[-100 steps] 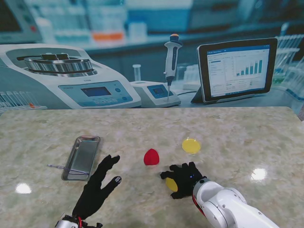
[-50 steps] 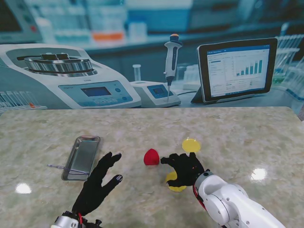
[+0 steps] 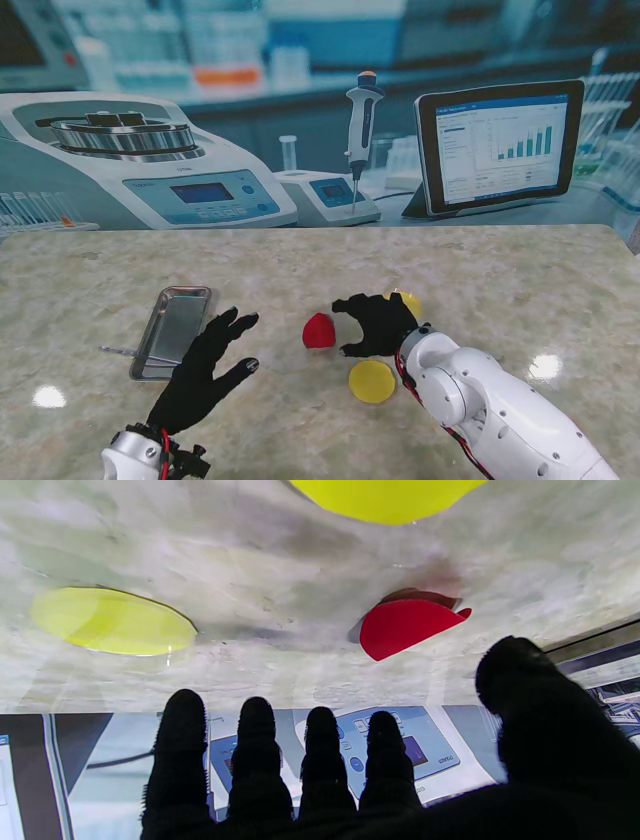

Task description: Line a culture dish with filter paper and press it flat with a glass rod

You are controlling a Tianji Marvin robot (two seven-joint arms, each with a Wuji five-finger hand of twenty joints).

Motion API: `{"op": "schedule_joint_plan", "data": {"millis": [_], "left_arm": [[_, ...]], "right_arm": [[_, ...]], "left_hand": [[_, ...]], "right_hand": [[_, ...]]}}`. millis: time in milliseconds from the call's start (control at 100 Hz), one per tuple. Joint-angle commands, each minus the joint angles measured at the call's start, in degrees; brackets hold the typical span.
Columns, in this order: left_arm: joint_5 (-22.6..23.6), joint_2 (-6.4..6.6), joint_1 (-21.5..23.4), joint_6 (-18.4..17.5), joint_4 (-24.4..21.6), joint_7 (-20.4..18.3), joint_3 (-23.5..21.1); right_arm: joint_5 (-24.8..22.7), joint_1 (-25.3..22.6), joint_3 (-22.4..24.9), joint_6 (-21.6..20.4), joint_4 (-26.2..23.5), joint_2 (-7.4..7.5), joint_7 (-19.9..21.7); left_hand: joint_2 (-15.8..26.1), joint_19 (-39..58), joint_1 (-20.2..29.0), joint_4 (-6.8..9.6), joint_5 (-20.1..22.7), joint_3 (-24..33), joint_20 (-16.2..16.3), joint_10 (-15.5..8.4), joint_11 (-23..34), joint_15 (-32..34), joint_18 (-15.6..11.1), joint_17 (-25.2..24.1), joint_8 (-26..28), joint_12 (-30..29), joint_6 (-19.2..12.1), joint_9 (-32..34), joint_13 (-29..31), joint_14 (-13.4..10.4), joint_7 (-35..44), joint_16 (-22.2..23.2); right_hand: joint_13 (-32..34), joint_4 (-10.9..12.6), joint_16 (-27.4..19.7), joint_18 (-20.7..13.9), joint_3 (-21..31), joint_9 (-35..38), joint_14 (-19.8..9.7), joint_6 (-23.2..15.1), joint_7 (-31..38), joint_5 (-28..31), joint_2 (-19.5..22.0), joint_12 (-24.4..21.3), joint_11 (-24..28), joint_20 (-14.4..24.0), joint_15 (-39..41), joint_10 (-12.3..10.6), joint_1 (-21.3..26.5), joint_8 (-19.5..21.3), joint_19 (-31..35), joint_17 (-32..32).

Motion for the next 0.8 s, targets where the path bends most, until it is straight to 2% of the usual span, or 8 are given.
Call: {"op": "schedule_joint_plan", "data": {"millis": [0,230,450,560,700,790], "left_arm": [[-0.24,0.22,-0.23,0.24,0.05,-0.87,0.1],[-0.02,0.46,-1.0,0.43,0.12,-2.0,-0.05],[-0.19,0.68,-1.18,-0.51,0.32,-3.11,-0.34],[0.3,0.73,-1.12,-0.89,0.41,-3.09,-0.42],[0.45,0.7,-1.13,-1.11,0.52,-2.89,-0.49],[0.62,0.68,-1.05,-1.15,0.51,-2.73,-0.54]], "right_arm": [[0.41,1.24,-0.79,-0.23,0.85,-0.68,0.23],[4.93,6.26,-6.06,0.37,5.3,-1.68,-1.46],[8.91,9.82,-10.79,2.13,8.56,-2.92,-3.06],[9.22,10.96,-12.67,3.51,9.37,-3.22,-3.25],[9.24,11.86,-14.66,4.9,10.31,-3.52,-3.7],[9.0,12.23,-15.6,5.2,10.99,-3.65,-4.17]], "left_hand": [[0.45,-2.22,1.02,1.53,0.2,-0.47,1.08,-0.66,0.31,-0.44,-1.05,0.05,0.34,0.77,-1.9,-1.07,-1.53,-1.2,0.23,0.56],[0.53,-2.22,0.96,1.51,0.2,-0.5,1.16,-0.64,0.39,-0.42,-1.04,0.06,0.37,0.91,-1.85,-1.07,-1.52,-1.21,0.29,0.68],[0.38,-2.22,1.18,1.51,0.71,-0.43,1.21,-0.6,0.54,-0.42,-1.06,0.05,0.75,1.15,-1.68,-1.03,-1.52,-1.22,1.05,0.75],[0.39,-2.21,1.14,1.49,0.54,-0.47,1.24,-0.63,0.58,-0.41,-1.01,0.05,0.98,1.3,-1.69,-1.04,-1.51,-1.24,1.44,0.79],[0.43,-2.21,1.13,1.48,0.4,-0.48,1.29,-0.64,0.56,-0.41,-1.03,0.05,1.13,1.4,-1.71,-1.05,-1.52,-1.26,1.71,0.83],[0.44,-2.21,1.15,1.49,0.41,-0.48,1.31,-0.64,0.55,-0.41,-1.05,0.05,1.19,1.43,-1.73,-1.05,-1.51,-1.25,1.82,0.85]], "right_hand": [[1.2,0.58,-0.5,0.35,0.71,0.21,0.15,0.35,0.78,1.65,0.93,-0.33,0.24,-0.75,-0.09,0.69,1.73,-0.92,-0.41,-0.03],[1.4,0.56,0.19,0.18,0.97,0.25,0.91,0.41,2.17,1.71,1.34,-0.17,0.97,-0.9,1.22,1.17,1.49,-1.82,-0.16,0.0],[0.22,0.41,0.47,0.63,0.1,-0.95,2.67,1.93,2.88,1.54,1.42,-0.03,1.34,-1.17,1.5,2.86,0.51,-3.03,-0.32,-0.49],[-1.04,0.2,0.64,0.93,-0.37,-2.15,4.27,4.15,2.79,0.78,0.56,-0.1,1.13,-1.32,1.45,3.86,-0.04,-3.73,-0.53,-0.85],[-3.34,-0.39,1.05,1.2,0.68,-2.34,5.5,9.04,2.43,0.22,-1.34,-1.81,-3.68,-1.31,1.06,5.73,-1.95,-5.61,-0.91,-1.9],[-4.21,-0.76,1.14,1.31,1.59,-2.58,5.83,10.26,1.57,-0.6,-2.17,-2.15,-6.15,-1.21,0.83,6.51,-3.21,-6.21,-1.1,-2.14]]}}
